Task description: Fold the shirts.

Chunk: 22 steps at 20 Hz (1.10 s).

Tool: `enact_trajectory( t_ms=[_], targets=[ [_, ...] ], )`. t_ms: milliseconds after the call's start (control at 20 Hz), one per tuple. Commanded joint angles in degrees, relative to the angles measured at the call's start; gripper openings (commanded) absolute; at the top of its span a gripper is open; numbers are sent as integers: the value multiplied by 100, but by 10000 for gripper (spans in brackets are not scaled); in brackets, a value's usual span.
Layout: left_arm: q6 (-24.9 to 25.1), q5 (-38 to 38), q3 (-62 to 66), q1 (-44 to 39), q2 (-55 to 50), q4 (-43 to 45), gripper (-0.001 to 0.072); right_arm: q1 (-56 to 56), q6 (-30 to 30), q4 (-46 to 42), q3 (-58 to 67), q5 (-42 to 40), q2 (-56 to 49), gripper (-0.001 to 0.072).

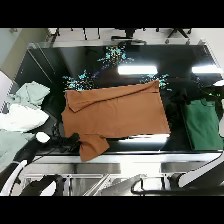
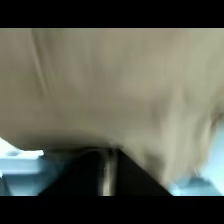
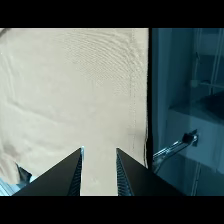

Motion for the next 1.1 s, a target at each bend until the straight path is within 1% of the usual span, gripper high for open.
enact_trajectory(
  t_ms=[0, 150, 250, 350, 400, 450, 500, 650, 850, 900, 950, 1050],
  targets=[
    [540, -267, 789, 2, -308, -52, 14, -22, 131, -79, -11, 245, 7, 244],
    [540, -1047, 1578, 20, -407, 595, 14, -68, 356, -522, -319, 385, 212, 244],
    [562, -1563, 2013, 17, -474, 1008, 14, -83, 466, -940, -850, 286, 557, 244],
    [584, -1810, 2330, 26, -470, 1340, 14, -90, 485, -1290, -1659, 2, 1040, 246],
    [584, -1873, 2450, 26, -470, 1475, 13, -90, 485, -1478, -2046, -205, 1252, 286],
    [584, -1941, 2538, 26, -470, 1521, 14, -90, 485, -1668, -2422, -498, 1419, 417],
    [586, -1998, 2597, 26, -470, 1517, 14, -90, 481, -1716, -2708, -743, 1497, 461],
    [673, -2151, 2623, 26, -470, 1517, 14, -9, 299, -1515, -3217, -1217, 1368, 461],
    [682, -2201, 2623, 26, -470, 1515, 14, 417, 48, -929, -3294, -1088, 977, 457],
    [691, -2212, 2623, 24, -470, 1515, 14, 560, -79, -686, -3294, -994, 964, 369],
    [691, -2234, 2623, 26, -470, 1515, 14, 680, -223, -496, -3292, -874, 979, 201],
    [697, -2341, 2623, 26, -468, 1519, 14, 796, -232, -326, -3292, -710, 1069, 13]
  ],
)
